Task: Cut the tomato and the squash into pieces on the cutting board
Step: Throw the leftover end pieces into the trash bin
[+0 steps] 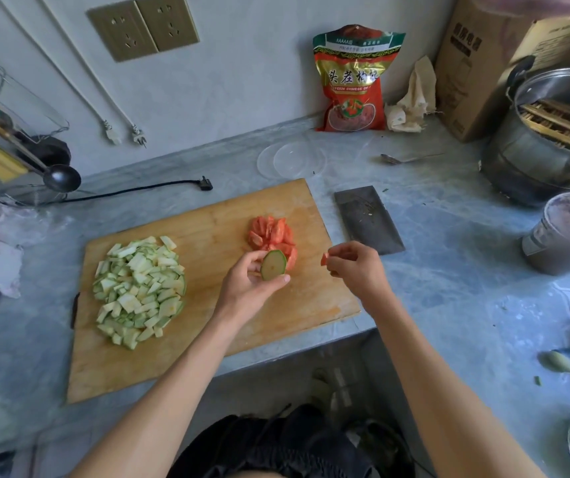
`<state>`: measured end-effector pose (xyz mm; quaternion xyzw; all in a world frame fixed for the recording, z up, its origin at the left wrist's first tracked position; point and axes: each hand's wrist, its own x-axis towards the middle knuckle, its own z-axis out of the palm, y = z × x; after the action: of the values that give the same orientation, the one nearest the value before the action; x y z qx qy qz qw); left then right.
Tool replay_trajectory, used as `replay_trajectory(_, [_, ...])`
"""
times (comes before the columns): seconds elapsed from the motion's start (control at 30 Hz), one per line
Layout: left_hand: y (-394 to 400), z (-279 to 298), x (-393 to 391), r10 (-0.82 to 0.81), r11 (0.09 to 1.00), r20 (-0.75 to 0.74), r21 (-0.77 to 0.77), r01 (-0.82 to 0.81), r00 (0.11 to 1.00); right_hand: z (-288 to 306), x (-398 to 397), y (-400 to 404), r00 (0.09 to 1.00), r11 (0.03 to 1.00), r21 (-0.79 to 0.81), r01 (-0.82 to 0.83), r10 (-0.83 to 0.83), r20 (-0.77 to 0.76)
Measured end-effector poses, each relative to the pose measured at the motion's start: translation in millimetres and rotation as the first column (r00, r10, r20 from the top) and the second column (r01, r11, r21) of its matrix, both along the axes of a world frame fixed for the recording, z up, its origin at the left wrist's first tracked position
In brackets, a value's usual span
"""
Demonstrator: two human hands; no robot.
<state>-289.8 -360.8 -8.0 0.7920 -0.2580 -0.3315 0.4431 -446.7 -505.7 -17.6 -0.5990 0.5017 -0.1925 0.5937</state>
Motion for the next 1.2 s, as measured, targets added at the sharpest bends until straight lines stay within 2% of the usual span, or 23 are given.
replay_trajectory(0.17, [53, 7, -11, -0.046, 0.999, 0.062, 0.018, 0.045, 0.997, 12, -11, 73, 0.981, 0.990, 0.137, 0.026, -0.051, 0.187])
replay_trajectory(0.33, [115, 9, -22, -0.056, 0.998, 0.079, 0.007, 0.056, 0.995, 7, -25, 137, 0.977, 0.971, 0.226, 0.078, -0.119, 0.175])
replay_trajectory(0.47, [200, -9, -31, -0.047, 0.998, 0.043, 0.032, 0.045, 0.998, -3, -36, 216, 0.986, 0.966, 0.249, 0.071, -0.106, 0.131])
replay_trajectory(0.63, [290, -35, -54, -0.009, 0.986, -0.092, 0.163, 0.024, 0.996, -14, -75, 288, 0.998, 0.958, 0.281, 0.062, -0.055, -0.032])
replay_trajectory(0.8, [321, -67, -75, -0.052, 0.946, -0.153, 0.309, 0.098, 0.987, -33, -114, 310, 0.987, 0.945, 0.318, 0.081, -0.031, -0.160])
replay_trajectory(1.03, [299, -113, -122, -0.210, 0.843, -0.100, 0.485, 0.232, 0.973, -84, -184, 303, 0.933, 0.947, 0.303, 0.110, 0.007, -0.360])
replay_trajectory(1.2, [262, -169, -188, -0.344, 0.747, -0.142, 0.558, 0.362, 0.928, -151, -235, 283, 0.877, 0.956, 0.269, 0.113, 0.031, -0.479])
